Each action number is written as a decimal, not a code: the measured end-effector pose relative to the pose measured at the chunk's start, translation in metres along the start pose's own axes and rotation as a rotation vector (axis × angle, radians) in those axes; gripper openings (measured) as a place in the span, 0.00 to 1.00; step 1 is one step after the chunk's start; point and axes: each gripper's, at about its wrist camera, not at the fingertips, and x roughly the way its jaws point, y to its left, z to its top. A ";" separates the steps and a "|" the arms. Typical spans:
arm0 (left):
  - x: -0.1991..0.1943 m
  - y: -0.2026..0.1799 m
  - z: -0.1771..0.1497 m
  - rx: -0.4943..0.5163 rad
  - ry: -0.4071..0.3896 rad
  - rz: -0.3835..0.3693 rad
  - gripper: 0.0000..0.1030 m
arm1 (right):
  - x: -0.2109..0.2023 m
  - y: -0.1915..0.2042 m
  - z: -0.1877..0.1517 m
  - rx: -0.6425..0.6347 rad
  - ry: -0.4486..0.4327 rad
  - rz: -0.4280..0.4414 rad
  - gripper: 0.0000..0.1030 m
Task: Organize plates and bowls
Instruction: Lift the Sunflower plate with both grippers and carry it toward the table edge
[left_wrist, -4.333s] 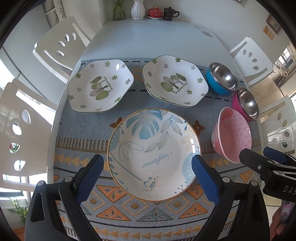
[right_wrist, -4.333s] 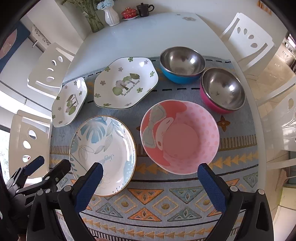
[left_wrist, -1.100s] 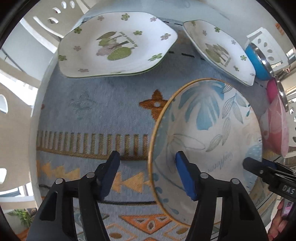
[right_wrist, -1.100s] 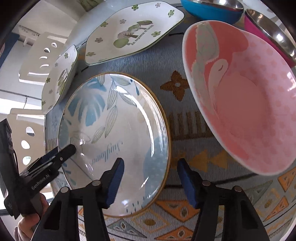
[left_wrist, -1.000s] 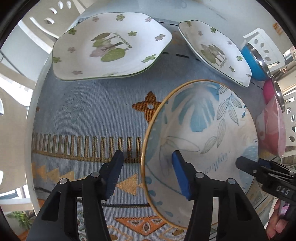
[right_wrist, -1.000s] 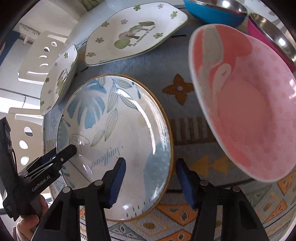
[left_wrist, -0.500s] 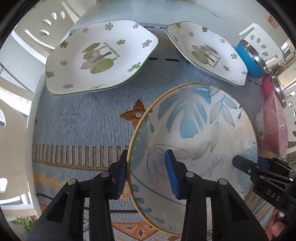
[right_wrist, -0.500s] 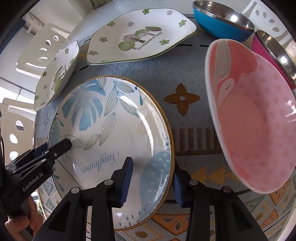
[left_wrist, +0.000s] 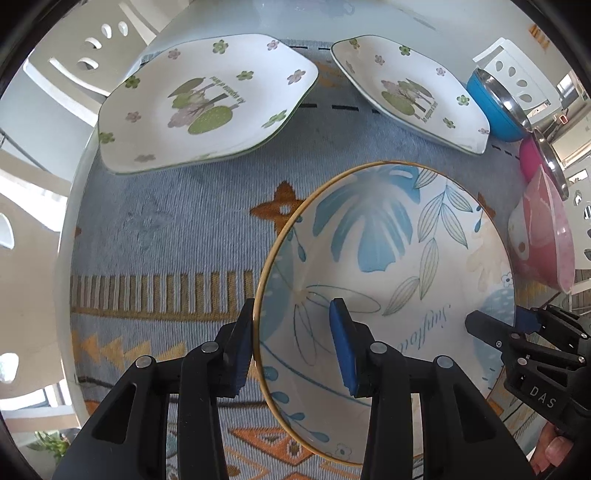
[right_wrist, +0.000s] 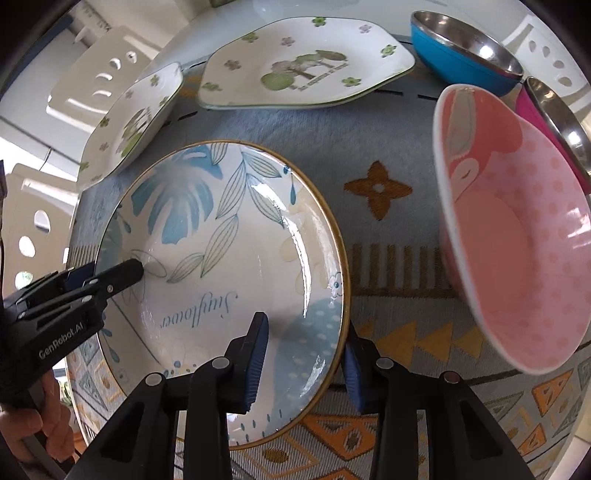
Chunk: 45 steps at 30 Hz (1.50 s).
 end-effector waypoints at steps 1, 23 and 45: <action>0.001 -0.002 0.000 -0.002 0.002 0.000 0.35 | 0.001 0.002 0.000 -0.001 0.002 0.002 0.36; -0.003 0.011 -0.069 -0.100 0.050 -0.030 0.35 | -0.009 0.033 -0.078 -0.092 0.065 0.047 0.36; 0.003 -0.004 -0.064 -0.068 0.039 -0.012 0.35 | -0.003 0.036 -0.090 -0.050 0.074 0.022 0.37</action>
